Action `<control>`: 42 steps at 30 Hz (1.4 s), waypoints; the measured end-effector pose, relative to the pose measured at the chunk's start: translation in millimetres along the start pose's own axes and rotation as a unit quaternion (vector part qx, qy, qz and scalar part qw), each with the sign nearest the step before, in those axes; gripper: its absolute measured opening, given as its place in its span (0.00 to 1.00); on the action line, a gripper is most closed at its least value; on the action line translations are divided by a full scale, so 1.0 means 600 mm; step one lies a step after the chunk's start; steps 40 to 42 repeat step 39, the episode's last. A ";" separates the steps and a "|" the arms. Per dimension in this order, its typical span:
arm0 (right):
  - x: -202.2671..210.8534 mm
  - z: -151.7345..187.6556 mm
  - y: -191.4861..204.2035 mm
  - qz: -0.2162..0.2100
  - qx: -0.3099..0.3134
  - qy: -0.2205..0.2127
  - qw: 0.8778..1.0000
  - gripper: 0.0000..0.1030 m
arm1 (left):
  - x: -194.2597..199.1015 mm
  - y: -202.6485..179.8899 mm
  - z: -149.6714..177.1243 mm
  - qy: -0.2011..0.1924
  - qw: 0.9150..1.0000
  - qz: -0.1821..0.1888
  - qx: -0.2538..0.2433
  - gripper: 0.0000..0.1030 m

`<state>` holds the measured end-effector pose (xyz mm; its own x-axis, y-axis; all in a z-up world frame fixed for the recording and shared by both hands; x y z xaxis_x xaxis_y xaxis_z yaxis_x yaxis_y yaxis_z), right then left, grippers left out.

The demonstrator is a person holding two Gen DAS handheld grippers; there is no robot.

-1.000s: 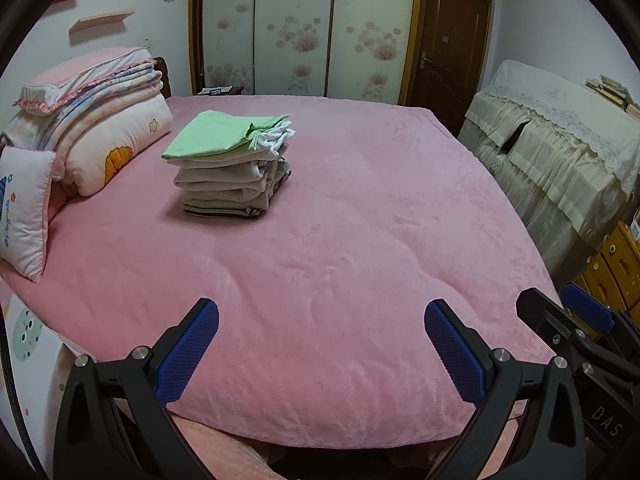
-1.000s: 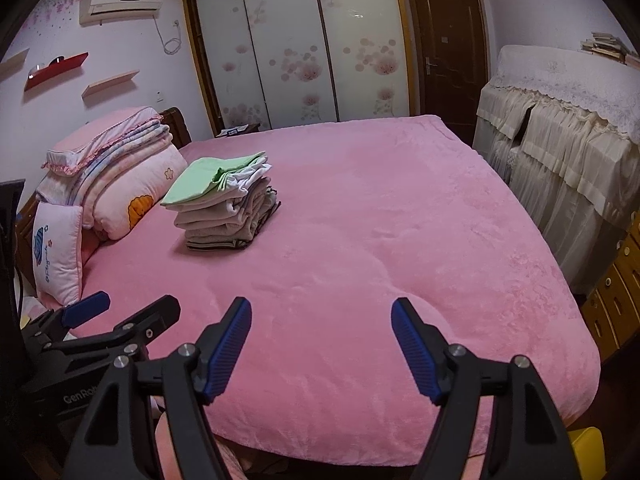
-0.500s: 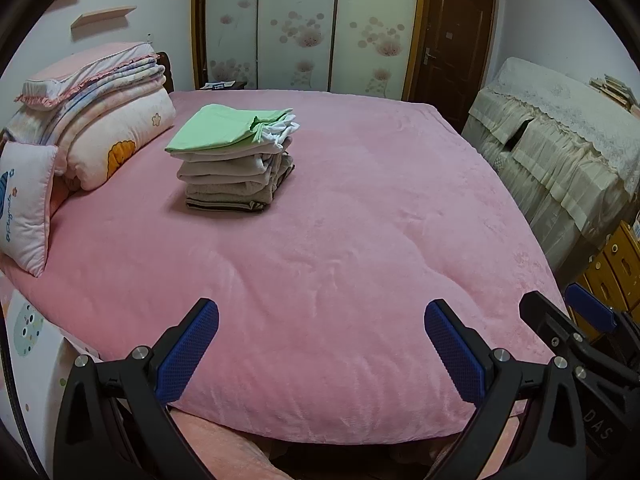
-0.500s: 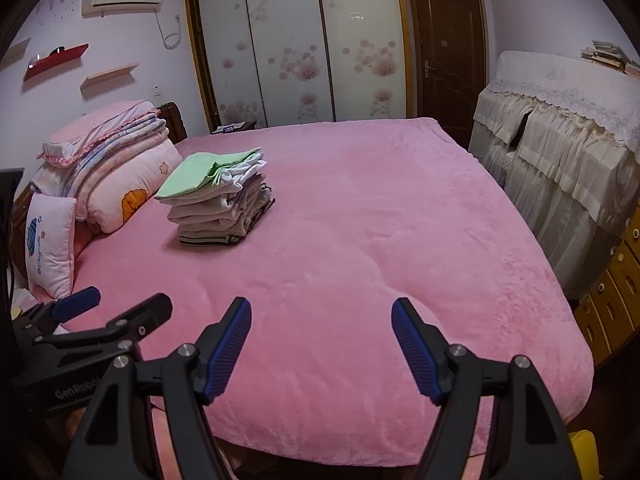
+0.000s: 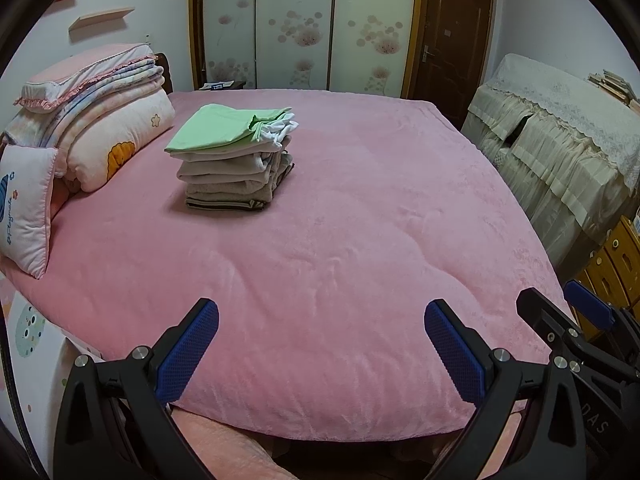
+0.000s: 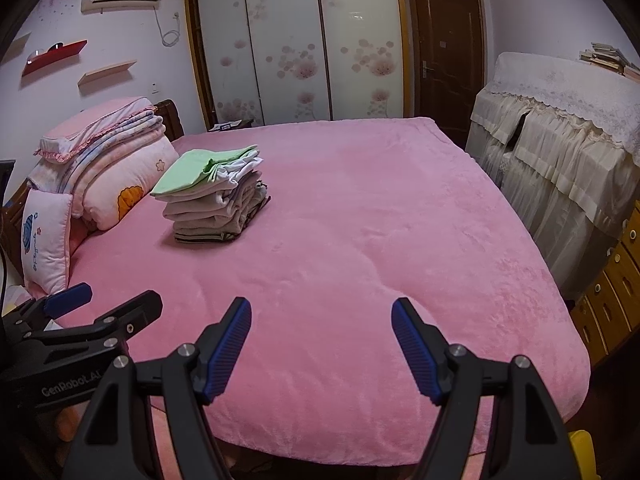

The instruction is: Fold small clothes

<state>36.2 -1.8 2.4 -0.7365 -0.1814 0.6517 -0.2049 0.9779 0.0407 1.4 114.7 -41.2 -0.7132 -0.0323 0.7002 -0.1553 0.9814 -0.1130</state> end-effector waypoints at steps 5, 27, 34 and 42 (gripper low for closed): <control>-0.001 0.000 -0.002 0.001 0.001 0.001 1.000 0.71 | 0.000 0.002 0.000 0.002 1.000 0.001 -0.001 0.99; -0.002 0.011 -0.020 0.010 0.001 0.007 1.000 0.71 | -0.007 0.009 0.005 0.010 1.000 0.014 -0.006 0.99; 0.001 0.013 -0.027 0.010 0.003 0.008 1.000 0.71 | -0.006 0.009 0.007 0.010 1.000 0.010 -0.008 0.99; 0.004 0.012 -0.033 0.010 0.003 0.008 1.000 0.71 | -0.006 0.009 0.007 0.015 1.000 0.010 -0.009 0.99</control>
Point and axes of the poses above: each gripper's, at about its wrist camera, not at the fingertips, and x roughly against the way its jaws point, y to its left, z to its underside, the point moved 5 cm from there along -x, roughly the way its jaws point, and after that the axes turned 4 degrees about z, right-handed, at the moved point
